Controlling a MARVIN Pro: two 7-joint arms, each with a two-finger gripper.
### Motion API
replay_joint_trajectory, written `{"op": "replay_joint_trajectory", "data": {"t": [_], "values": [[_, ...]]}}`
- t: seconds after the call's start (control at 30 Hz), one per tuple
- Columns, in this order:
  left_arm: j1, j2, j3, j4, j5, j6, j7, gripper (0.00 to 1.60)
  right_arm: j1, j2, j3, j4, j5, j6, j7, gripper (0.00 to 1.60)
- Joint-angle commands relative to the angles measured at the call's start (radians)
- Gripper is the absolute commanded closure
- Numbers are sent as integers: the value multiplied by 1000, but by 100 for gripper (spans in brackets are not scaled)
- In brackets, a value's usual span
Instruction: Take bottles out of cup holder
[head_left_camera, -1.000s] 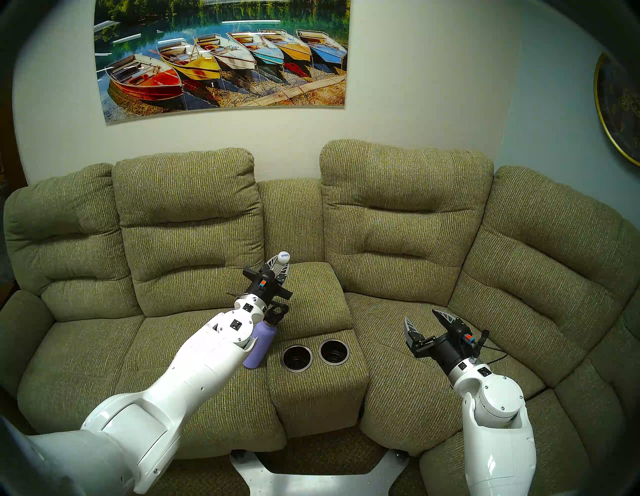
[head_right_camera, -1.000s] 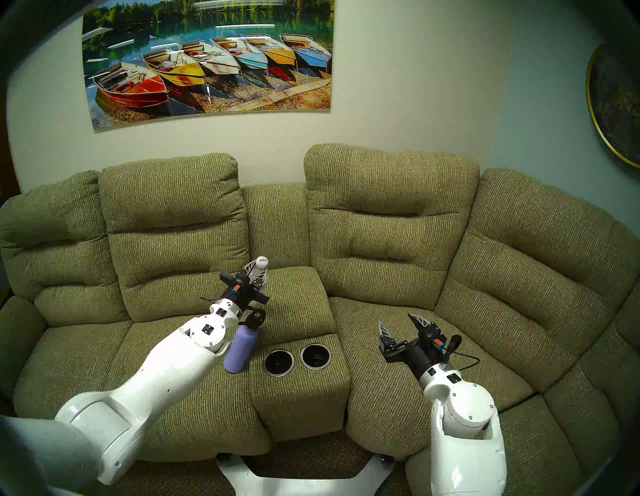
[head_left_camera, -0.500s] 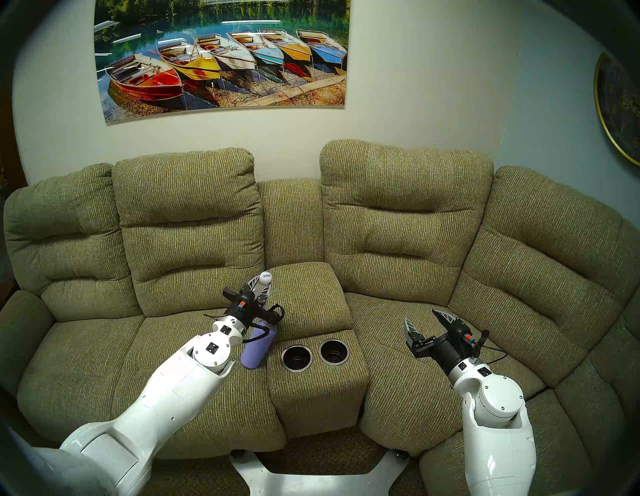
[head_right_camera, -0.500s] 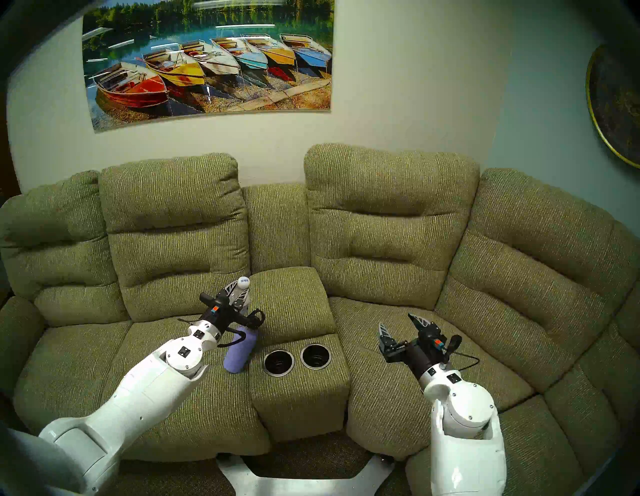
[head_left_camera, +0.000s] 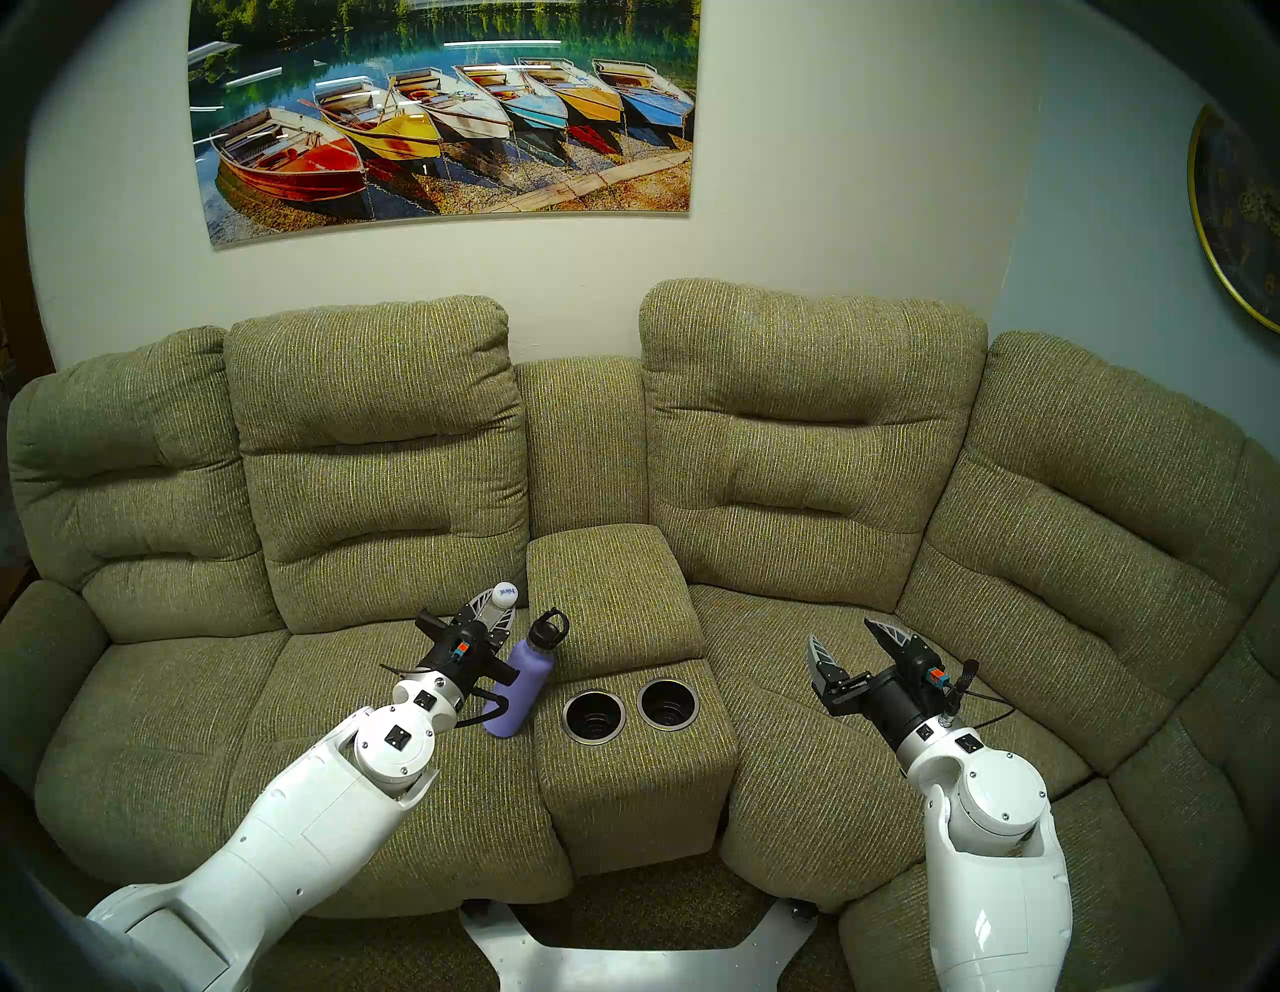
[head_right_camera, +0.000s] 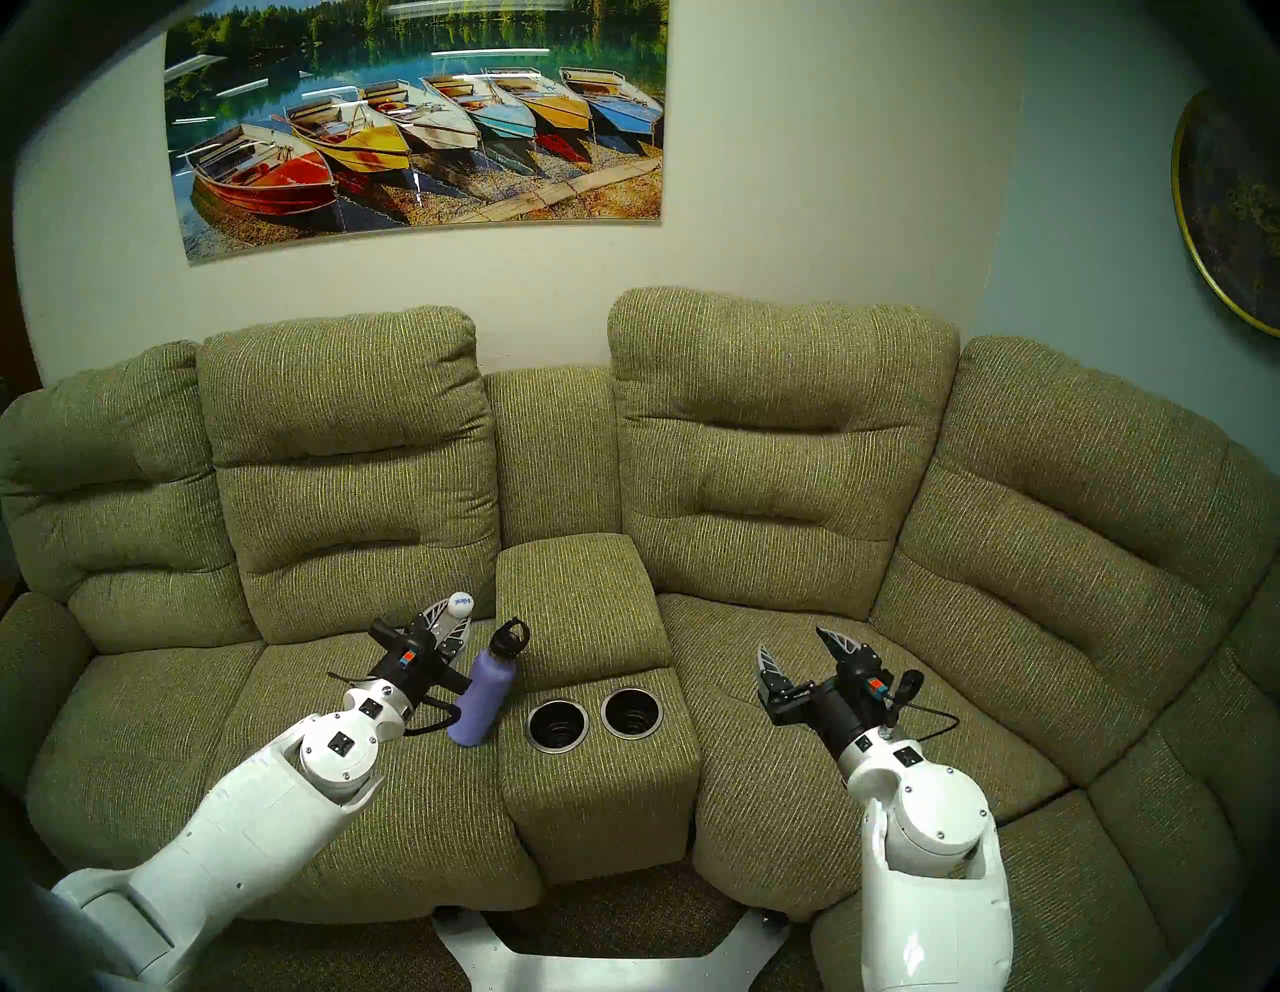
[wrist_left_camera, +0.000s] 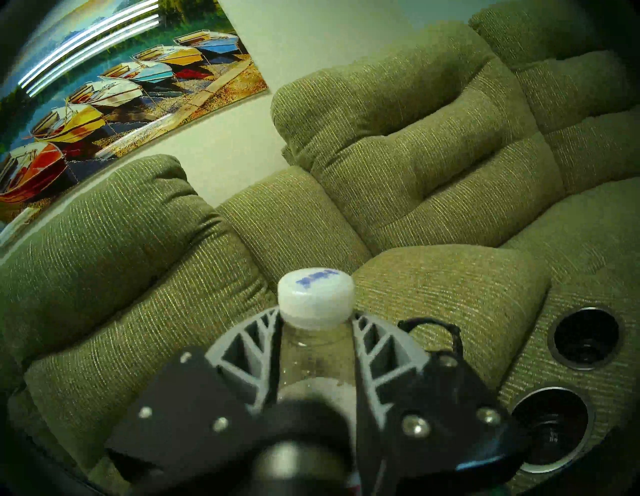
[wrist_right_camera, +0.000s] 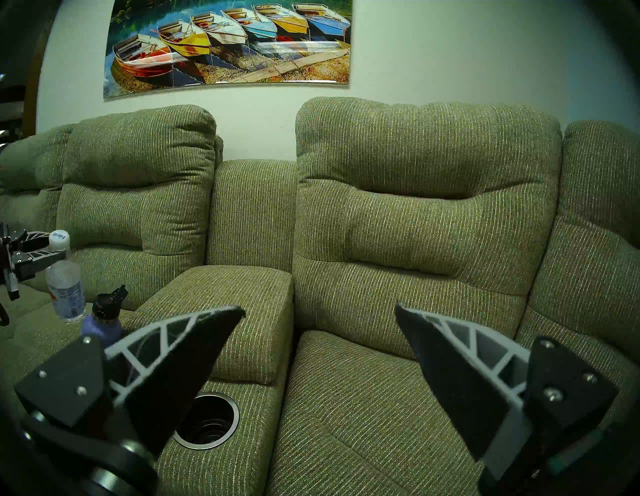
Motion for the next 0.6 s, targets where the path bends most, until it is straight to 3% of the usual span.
{"op": "replay_joint_trajectory", "data": {"t": [0.0, 0.2, 0.57], "values": [[42, 26, -18, -64, 3, -6, 31, 160, 2, 1, 2, -25, 0, -1, -2, 0], [86, 25, -12, -63, 44, -13, 85, 160, 2, 1, 2, -25, 0, -1, -2, 0], [125, 2, 6, -49, 49, -101, 105, 160, 2, 1, 2, -25, 0, -2, -2, 0]]}}
